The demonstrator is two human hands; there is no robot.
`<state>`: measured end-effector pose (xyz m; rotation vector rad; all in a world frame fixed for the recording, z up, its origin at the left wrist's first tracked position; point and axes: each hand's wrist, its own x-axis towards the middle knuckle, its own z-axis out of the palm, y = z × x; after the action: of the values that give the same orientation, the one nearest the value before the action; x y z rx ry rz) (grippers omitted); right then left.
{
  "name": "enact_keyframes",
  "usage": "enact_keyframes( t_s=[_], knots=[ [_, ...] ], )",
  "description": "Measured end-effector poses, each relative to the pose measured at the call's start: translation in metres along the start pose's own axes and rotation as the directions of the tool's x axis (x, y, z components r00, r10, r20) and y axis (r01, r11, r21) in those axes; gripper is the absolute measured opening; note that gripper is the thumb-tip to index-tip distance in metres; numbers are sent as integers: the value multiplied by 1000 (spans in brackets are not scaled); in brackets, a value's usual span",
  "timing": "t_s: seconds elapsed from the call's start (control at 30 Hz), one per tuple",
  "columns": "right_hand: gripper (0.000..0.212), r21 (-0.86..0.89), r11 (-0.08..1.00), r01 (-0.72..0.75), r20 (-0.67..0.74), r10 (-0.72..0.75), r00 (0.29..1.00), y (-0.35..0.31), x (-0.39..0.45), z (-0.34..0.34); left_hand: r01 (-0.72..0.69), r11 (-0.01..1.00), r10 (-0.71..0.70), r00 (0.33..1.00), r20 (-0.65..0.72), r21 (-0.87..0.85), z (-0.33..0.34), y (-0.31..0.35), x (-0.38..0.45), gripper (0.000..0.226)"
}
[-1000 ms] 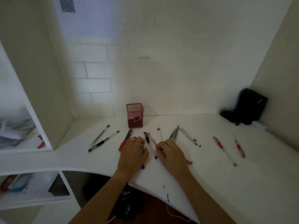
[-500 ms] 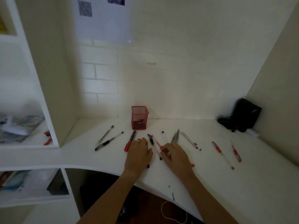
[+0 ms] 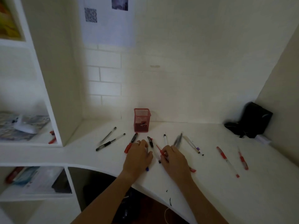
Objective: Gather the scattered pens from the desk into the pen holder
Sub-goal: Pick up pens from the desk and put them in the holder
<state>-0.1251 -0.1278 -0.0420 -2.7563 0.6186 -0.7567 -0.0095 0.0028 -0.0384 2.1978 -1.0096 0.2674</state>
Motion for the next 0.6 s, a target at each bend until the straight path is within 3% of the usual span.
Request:
enact_keyframes(
  t_s=[0.27, 0.47, 0.6],
  knots=[
    [3, 24, 999, -23, -68, 24, 997, -2, -1, -1, 180, 982, -179, 984, 17, -56, -3, 4, 4, 13],
    [20, 71, 997, 2, -220, 14, 975, -1, 0, -4, 272, 962, -272, 962, 12, -14, -5, 15, 17, 17],
    [19, 182, 983, 3, -253, 44, 966, -2, -1, -9, 333, 925, -352, 933, -81, -186, -3, 31, 14, 11]
  ],
)
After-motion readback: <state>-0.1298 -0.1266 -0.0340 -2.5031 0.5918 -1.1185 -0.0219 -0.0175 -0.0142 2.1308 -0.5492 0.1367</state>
